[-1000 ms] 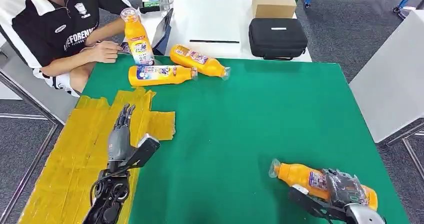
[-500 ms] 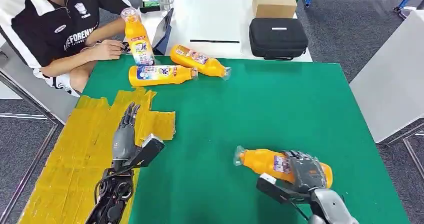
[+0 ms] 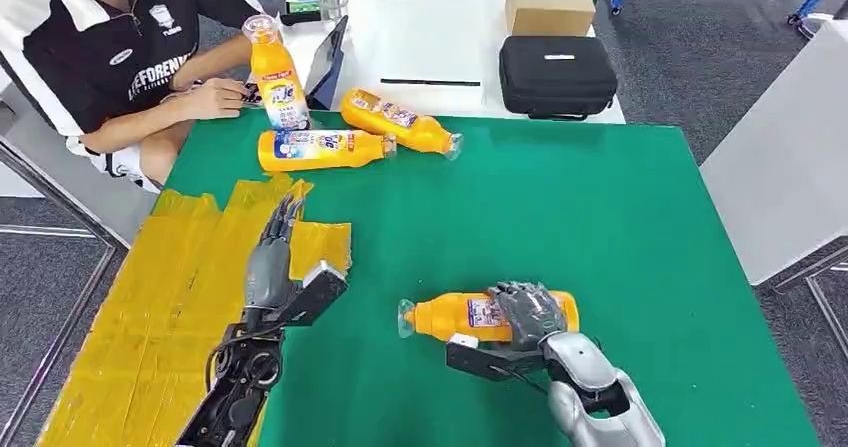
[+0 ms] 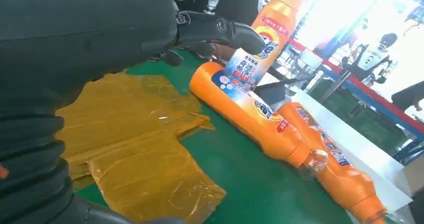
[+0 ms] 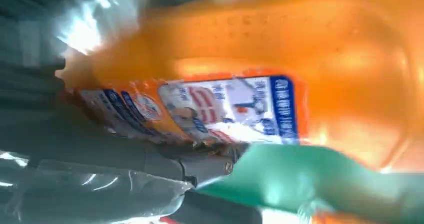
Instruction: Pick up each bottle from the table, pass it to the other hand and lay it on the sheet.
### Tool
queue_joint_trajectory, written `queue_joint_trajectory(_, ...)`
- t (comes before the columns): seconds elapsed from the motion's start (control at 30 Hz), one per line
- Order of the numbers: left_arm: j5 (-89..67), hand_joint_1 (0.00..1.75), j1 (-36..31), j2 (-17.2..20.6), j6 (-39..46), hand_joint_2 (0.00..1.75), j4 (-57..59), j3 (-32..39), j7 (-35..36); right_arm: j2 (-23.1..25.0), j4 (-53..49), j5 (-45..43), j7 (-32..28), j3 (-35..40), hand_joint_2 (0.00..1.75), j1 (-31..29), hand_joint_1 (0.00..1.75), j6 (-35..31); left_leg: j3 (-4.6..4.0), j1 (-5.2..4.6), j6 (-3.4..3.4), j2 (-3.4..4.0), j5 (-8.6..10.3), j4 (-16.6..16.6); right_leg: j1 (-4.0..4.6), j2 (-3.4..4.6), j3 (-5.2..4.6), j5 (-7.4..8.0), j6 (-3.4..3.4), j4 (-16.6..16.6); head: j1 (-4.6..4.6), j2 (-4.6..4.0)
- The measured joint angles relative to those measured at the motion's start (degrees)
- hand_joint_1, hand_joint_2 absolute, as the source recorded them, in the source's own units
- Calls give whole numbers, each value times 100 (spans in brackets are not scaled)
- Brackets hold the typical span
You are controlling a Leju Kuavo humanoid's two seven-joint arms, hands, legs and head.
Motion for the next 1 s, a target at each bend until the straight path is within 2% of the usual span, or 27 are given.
queue_joint_trajectory(0.27, 112, 0, -133, 2, 96, 175, 230, -61, -13, 0, 816, -48, 92, 361, 175, -621, 0, 173, 62, 1, -5, 13, -9, 0, 3, 11, 52, -2, -1, -5, 2, 0)
queue_joint_trajectory(0.7, 210, 0, -198, 17, 122, 175, 381, -101, -4, 2, 1155, -103, 273, 514, 175, -849, 0, 214, 128, 3, -10, 14, -14, -2, 5, 19, 110, -3, -3, -6, 2, 0)
queue_joint_trajectory(0.73, 212, 0, -198, 20, 125, 175, 383, -101, 4, 2, 1151, -103, 297, 514, 0, -844, 0, 204, 129, 2, -10, 14, -13, -2, 5, 19, 111, -3, -3, -6, 2, 0)
queue_joint_trajectory(1.0, 264, 0, -148, 70, 122, 175, 383, -101, 57, -266, 465, -151, 433, 510, 0, -438, 0, 291, 113, 2, -9, 8, -12, -1, 3, 15, 108, -3, -1, -4, 2, 0)
